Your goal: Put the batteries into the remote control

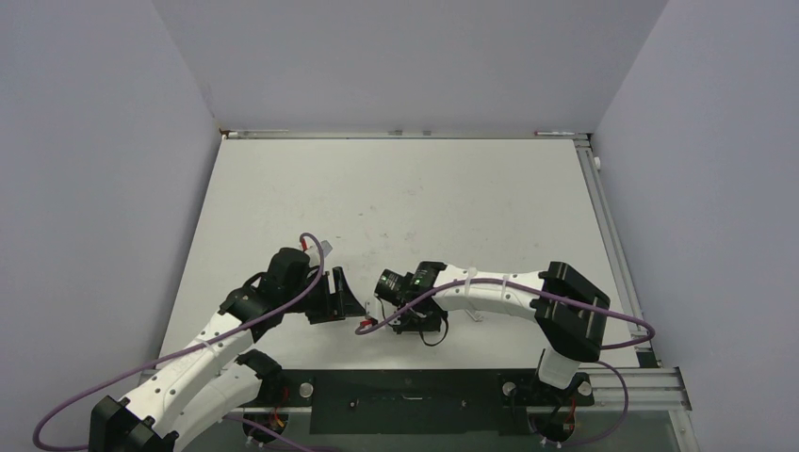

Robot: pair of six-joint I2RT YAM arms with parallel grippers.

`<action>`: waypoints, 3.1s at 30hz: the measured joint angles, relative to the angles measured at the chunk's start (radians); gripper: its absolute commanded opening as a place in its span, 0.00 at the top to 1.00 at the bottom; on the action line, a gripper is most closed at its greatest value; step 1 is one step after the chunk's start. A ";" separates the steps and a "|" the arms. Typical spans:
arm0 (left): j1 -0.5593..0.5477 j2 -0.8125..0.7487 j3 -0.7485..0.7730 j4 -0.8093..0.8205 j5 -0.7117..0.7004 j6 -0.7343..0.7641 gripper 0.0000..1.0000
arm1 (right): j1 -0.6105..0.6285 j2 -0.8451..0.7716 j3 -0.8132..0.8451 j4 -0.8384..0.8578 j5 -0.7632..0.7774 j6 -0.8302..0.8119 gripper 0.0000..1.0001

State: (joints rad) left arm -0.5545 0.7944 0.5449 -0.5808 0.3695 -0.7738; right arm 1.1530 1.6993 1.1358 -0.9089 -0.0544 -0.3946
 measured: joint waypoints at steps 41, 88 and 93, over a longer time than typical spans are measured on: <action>0.005 0.000 0.000 0.030 -0.013 -0.005 0.39 | -0.119 -0.157 -0.111 0.310 0.025 0.119 0.91; 0.007 -0.001 0.000 -0.003 -0.077 -0.030 0.36 | -0.109 -0.131 -0.155 0.290 -0.094 0.116 0.91; 0.007 -0.003 0.000 -0.003 -0.077 -0.030 0.36 | -0.104 -0.130 -0.155 0.290 -0.095 0.116 0.91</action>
State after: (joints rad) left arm -0.5476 0.7910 0.5446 -0.5842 0.2924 -0.8040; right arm 1.0489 1.5692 0.9810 -0.6186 -0.1490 -0.2790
